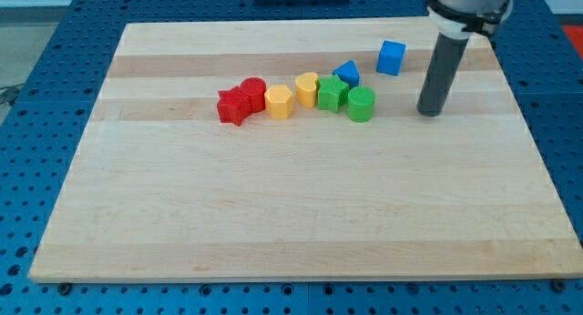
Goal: Move your arm towards the blue triangle
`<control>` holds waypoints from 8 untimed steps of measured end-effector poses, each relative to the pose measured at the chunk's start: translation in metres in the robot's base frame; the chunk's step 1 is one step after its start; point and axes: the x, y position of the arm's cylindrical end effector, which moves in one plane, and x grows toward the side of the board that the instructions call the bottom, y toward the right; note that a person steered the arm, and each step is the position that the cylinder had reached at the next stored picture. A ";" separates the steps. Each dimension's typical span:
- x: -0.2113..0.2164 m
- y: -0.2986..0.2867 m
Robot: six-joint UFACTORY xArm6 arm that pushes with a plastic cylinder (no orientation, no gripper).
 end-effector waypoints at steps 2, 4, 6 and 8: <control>-0.092 0.003; -0.162 -0.049; -0.144 -0.127; -0.134 -0.144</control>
